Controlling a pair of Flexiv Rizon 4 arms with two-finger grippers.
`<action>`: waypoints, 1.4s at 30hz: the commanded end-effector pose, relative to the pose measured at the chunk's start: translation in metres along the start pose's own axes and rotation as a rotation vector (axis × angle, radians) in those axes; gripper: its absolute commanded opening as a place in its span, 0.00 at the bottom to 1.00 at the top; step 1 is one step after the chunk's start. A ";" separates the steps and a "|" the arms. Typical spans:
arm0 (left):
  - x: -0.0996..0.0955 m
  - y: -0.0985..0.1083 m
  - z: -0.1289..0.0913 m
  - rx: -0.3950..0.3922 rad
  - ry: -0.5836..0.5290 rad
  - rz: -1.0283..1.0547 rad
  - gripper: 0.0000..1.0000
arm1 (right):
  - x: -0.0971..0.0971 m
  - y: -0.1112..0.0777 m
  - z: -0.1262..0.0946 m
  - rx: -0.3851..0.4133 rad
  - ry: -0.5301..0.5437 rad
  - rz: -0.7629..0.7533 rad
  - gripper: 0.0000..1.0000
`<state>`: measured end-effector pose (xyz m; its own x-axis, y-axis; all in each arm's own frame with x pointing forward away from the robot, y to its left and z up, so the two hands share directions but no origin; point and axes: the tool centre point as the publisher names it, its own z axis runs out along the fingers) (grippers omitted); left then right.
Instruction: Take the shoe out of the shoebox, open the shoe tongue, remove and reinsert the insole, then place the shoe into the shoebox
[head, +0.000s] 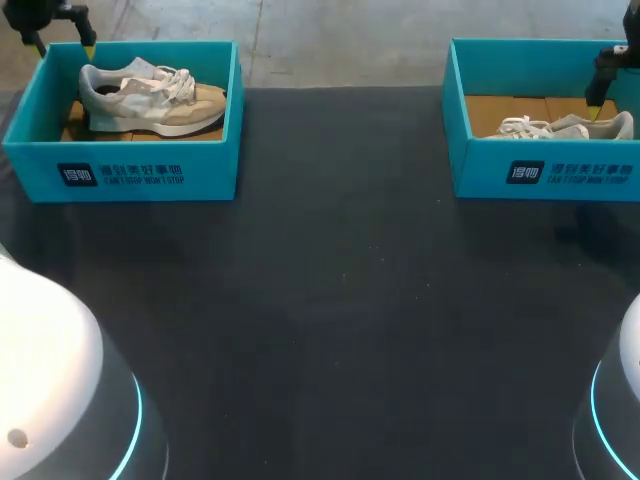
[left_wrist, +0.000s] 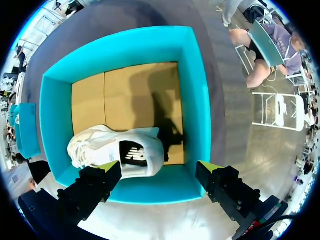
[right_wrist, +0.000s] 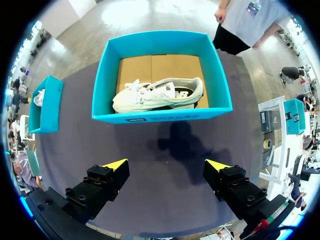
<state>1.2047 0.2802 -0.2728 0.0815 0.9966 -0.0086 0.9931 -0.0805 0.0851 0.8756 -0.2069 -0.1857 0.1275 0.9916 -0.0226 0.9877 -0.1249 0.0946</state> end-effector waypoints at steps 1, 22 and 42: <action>0.002 0.003 0.012 0.000 0.001 0.006 0.99 | 0.000 -0.001 0.000 -0.002 -0.001 0.000 1.00; 0.004 0.016 0.055 -0.003 0.042 0.010 0.90 | 0.000 -0.001 0.000 -0.002 -0.001 0.000 1.00; -0.002 0.024 0.087 0.037 0.079 0.004 0.74 | 0.000 -0.001 0.000 -0.002 -0.001 0.000 1.00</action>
<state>1.2238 0.2745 -0.3509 0.0785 0.9944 0.0708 0.9942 -0.0833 0.0678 0.8756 -0.2068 -0.1857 0.1275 0.9916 -0.0226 0.9877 -0.1248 0.0946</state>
